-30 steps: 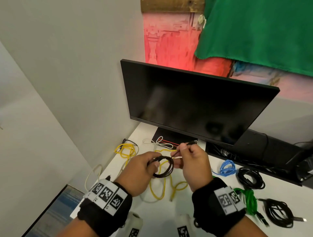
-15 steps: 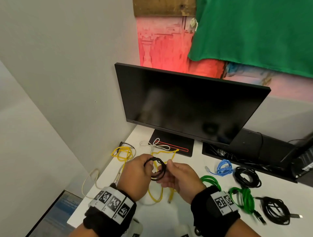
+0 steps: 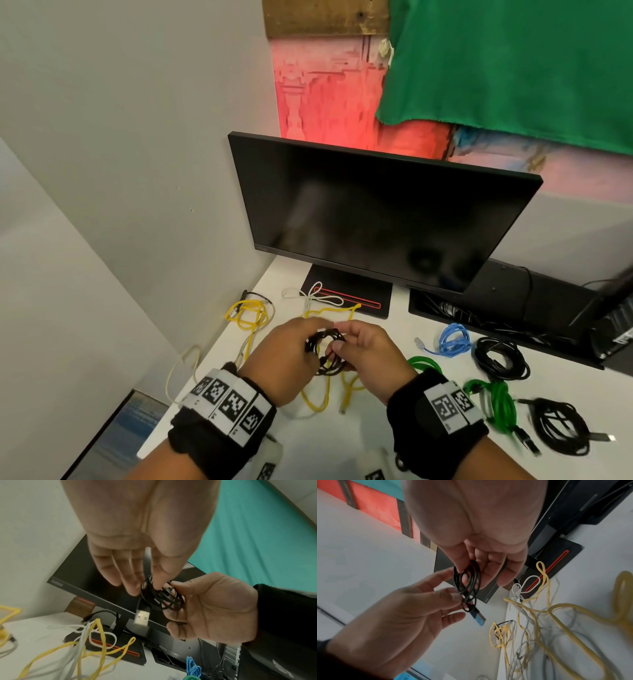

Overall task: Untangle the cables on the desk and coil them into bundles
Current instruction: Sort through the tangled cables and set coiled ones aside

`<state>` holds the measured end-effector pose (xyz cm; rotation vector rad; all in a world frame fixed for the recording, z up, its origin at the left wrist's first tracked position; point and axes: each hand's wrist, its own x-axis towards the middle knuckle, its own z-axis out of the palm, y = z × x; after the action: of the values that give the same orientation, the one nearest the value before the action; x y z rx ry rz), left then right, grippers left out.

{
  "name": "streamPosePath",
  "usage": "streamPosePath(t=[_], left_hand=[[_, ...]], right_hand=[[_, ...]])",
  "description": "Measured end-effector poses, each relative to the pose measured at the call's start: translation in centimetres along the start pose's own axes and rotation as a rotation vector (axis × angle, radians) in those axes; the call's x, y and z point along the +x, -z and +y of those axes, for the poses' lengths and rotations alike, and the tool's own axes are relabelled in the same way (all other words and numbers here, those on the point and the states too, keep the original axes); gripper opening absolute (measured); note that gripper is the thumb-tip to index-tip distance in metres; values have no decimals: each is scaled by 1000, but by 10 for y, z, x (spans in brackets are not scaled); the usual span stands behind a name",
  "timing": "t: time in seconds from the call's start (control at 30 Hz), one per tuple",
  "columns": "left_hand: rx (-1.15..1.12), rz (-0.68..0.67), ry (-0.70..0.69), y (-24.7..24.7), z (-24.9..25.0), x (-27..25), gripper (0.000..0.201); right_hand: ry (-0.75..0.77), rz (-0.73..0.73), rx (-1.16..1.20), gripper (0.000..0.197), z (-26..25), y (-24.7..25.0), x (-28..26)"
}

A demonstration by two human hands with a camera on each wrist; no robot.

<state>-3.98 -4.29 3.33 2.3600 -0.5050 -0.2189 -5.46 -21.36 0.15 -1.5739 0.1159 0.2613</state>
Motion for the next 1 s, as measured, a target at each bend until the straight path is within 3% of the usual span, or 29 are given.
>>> streamPosePath(t=[0.1, 0.2, 0.3, 0.37, 0.43, 0.57, 0.73, 0.9, 1.0], left_hand=[[8, -10, 40, 2, 4, 1, 42], [48, -19, 50, -1, 4, 5, 22], [-136, -59, 93, -1, 3, 10, 12], [-293, -84, 141, -2, 0, 11, 10], [-423, -113, 180, -2, -3, 8, 10], [-516, -254, 206, 2, -4, 6, 16], [-355, -197, 162, 5, -3, 2, 5], [-94, -109, 54, 0, 0, -1, 24], [85, -90, -42, 1, 4, 0, 21]], right_hand=[[-36, -46, 124, 36, -2, 8, 0], [-40, -77, 192, 37, -2, 13, 0], [-75, -127, 401, 41, 2, 16, -2], [-84, -183, 489, 55, 5, 17, -5], [-61, -217, 473, 60, 7, 16, -7], [27, -179, 315, 51, 8, 12, -7], [74, -189, 227, 42, 5, 14, -8], [34, -265, 267, 52, 2, 20, -4], [60, -259, 205, 49, 4, 12, -6]])
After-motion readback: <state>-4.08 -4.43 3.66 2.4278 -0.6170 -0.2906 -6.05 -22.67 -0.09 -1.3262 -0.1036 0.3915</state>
